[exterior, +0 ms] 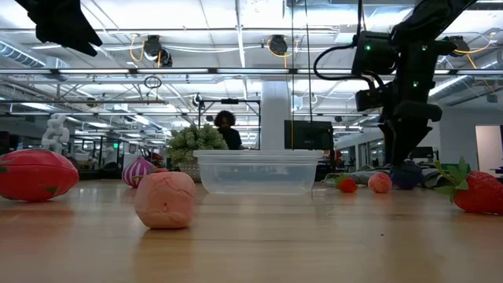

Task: Pick and placing Produce into tupperware
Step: Put the grapes into the transparent container

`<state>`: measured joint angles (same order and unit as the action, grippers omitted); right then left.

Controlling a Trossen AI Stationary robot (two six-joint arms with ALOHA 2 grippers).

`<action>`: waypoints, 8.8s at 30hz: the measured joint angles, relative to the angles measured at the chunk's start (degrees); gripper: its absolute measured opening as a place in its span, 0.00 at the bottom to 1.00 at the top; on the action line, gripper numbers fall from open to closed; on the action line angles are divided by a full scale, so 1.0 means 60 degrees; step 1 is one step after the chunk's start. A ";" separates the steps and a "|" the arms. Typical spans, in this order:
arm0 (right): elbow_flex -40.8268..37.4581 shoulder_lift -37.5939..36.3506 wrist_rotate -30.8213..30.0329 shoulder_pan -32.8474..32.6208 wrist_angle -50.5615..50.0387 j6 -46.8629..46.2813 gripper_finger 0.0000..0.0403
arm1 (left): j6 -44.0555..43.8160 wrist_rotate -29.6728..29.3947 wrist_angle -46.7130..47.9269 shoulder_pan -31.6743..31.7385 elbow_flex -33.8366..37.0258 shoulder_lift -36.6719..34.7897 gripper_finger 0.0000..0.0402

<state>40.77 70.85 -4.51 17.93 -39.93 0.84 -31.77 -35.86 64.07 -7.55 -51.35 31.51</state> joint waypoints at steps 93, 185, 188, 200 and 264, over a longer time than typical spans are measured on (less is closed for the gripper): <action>0.0397 -0.0022 -0.1275 -0.1009 -0.1313 0.7478 0.68 | 0.0000 -0.0015 0.0022 0.0000 0.0284 -0.0004 0.61; -0.1359 -0.0018 -0.1752 -0.1007 0.1466 0.6708 0.68 | 0.0073 -0.0015 -0.0127 0.0000 0.0284 -0.0004 0.61; -0.1359 -0.0018 -0.1752 -0.1005 0.1470 0.6712 0.68 | 0.0073 -0.0015 -0.0127 0.0003 0.0284 0.0000 0.61; -0.1359 -0.0018 -0.1752 -0.1005 0.1477 0.6222 0.59 | 0.0073 -0.0015 -0.0127 0.0001 0.0284 0.0000 0.61; 0.0856 0.2231 -0.0408 -0.4360 1.1299 0.1078 0.55 | 0.0070 0.0313 -0.0149 0.0001 0.0284 0.1233 0.61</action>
<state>45.91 84.24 -6.96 -8.22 27.87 7.31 -31.35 -33.98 63.18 -7.54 -49.65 38.90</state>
